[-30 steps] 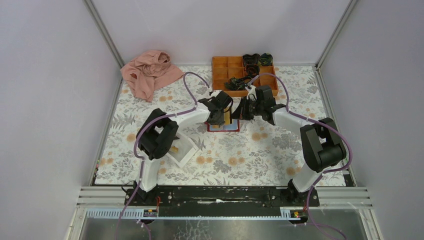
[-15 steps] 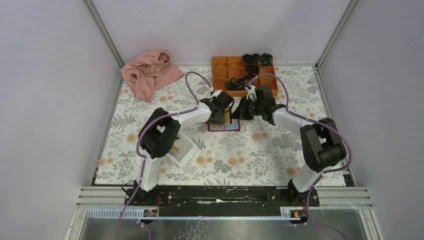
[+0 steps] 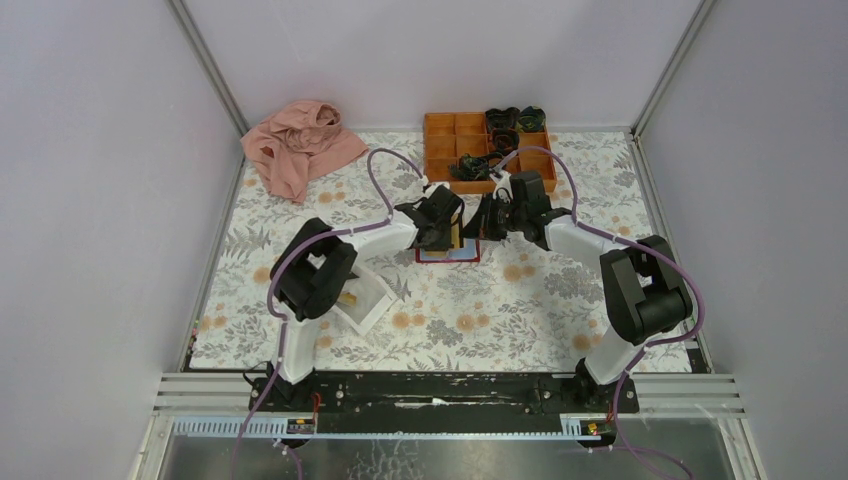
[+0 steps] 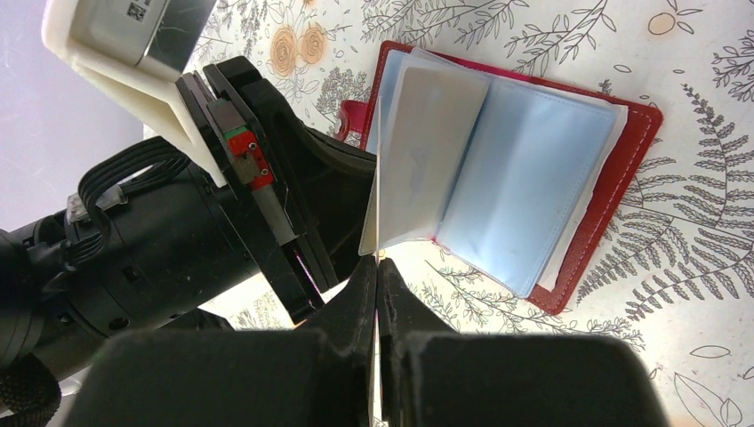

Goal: Put the credit cards into the card holder
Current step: Turn over the card slot in the card holder.

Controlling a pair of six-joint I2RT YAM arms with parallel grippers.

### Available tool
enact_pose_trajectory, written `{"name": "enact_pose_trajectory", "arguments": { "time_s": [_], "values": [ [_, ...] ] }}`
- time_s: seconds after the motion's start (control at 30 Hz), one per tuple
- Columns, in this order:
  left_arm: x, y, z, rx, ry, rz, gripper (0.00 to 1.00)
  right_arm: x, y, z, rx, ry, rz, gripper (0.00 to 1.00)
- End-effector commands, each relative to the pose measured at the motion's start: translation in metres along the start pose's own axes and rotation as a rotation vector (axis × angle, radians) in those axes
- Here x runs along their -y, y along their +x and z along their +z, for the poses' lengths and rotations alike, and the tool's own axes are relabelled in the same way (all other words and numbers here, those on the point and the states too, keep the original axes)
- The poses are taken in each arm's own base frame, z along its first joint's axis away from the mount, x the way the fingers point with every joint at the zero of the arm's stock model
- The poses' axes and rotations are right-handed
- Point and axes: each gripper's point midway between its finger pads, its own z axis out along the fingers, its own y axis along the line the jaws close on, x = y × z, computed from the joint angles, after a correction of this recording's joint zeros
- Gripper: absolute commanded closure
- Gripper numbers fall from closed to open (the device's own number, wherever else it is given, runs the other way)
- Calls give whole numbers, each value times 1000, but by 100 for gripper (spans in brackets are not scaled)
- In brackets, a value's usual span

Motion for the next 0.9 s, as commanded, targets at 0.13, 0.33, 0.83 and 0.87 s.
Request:
{"name": "enact_pose_trajectory", "arguments": {
  "time_s": [0.13, 0.33, 0.83, 0.87],
  "values": [
    [15, -11, -16, 64, 87, -2, 92, -27, -12, -2, 33, -61, -67, 100],
    [17, -9, -22, 68, 119, 0, 90, -25, -6, 6, 17, -52, -64, 100],
    [-48, -5, -59, 106, -175, -64, 89, -27, 0, 24, -11, -38, -73, 100],
    [-51, -4, -62, 110, -190, -68, 89, -27, 1, 25, -15, -36, -74, 100]
  ]
}}
